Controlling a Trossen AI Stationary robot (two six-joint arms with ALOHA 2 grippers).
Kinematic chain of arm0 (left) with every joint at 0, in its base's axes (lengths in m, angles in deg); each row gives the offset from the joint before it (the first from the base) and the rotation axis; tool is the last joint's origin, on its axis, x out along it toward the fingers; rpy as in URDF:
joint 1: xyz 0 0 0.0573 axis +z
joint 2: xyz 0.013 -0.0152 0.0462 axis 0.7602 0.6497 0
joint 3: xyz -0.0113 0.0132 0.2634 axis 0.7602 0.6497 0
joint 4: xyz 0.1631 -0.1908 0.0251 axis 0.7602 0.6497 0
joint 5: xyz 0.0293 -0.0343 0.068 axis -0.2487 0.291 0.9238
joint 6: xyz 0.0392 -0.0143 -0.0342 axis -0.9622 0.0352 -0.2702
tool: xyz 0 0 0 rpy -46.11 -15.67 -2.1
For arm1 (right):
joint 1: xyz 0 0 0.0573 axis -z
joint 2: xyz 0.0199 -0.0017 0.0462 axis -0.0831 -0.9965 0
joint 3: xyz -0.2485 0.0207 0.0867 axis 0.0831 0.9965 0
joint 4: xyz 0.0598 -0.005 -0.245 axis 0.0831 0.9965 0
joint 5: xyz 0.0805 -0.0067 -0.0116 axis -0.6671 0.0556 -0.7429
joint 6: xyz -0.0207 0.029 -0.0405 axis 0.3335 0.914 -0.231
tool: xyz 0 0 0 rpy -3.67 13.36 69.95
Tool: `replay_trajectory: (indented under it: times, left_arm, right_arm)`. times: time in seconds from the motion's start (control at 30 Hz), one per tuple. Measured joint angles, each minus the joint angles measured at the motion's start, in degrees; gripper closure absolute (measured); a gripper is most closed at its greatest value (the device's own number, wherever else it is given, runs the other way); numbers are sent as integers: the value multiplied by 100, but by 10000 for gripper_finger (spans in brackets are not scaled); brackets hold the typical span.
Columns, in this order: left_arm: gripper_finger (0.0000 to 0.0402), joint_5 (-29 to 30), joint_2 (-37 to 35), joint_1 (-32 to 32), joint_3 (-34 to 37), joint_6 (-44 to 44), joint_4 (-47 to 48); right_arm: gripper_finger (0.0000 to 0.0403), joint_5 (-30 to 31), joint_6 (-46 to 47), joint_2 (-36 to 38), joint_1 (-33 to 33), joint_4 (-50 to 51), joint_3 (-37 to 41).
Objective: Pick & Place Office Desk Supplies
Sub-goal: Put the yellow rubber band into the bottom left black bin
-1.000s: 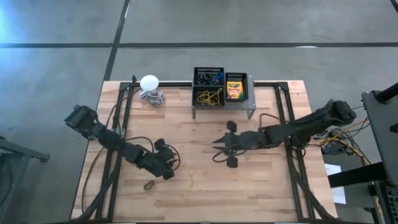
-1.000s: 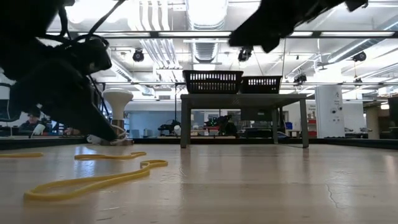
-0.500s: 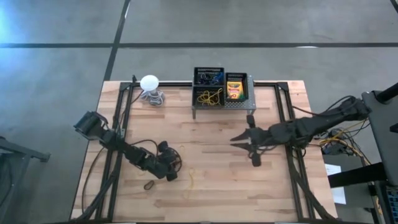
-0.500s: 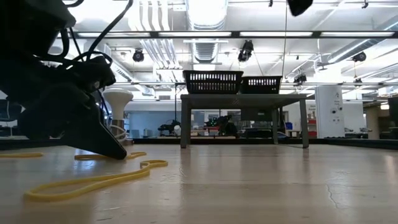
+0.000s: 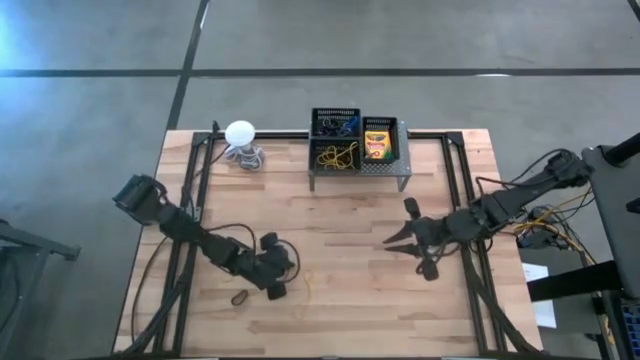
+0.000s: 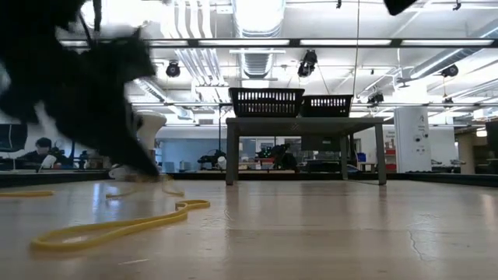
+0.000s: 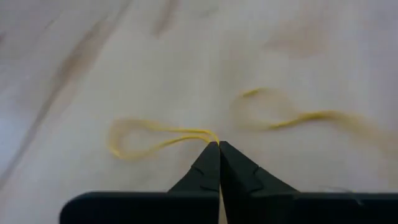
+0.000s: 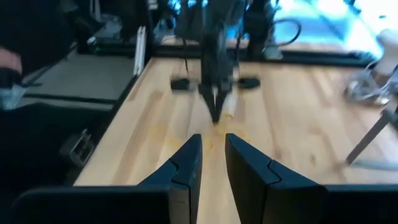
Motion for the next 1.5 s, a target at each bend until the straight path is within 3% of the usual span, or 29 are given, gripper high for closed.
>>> replay_trajectory:
  times: [0.1,0.33,0.6,0.83,0.97,1.13,1.3,1.5]
  left_arm:
    - [400,-140,-241,20,-640,-323,858]
    - [400,-162,-228,284,-2324,-1358,2351]
    - [401,-250,-234,1283,-3808,-3385,2407]
    - [401,-345,-234,2561,-4787,-5211,2341]
    - [401,-1208,-234,3460,-4806,-5989,1828]
    - [401,-2669,-154,4474,-4466,-6072,1400]
    - [396,-2825,-100,4902,-3831,-6005,1065]
    - [373,-2837,-98,4949,-3325,-5878,1090]
  right_arm:
    - [335,130,283,135,-223,385,-2]
    - [335,1338,701,290,-710,1054,-2]
    - [335,1656,693,286,-768,1080,45]
    - [335,2140,680,284,-765,1021,173]
    - [335,2292,676,284,-765,859,265]
    - [335,2303,542,284,-763,540,364]
    - [335,2303,534,281,-763,523,374]
    - [335,2303,530,281,-763,514,374]
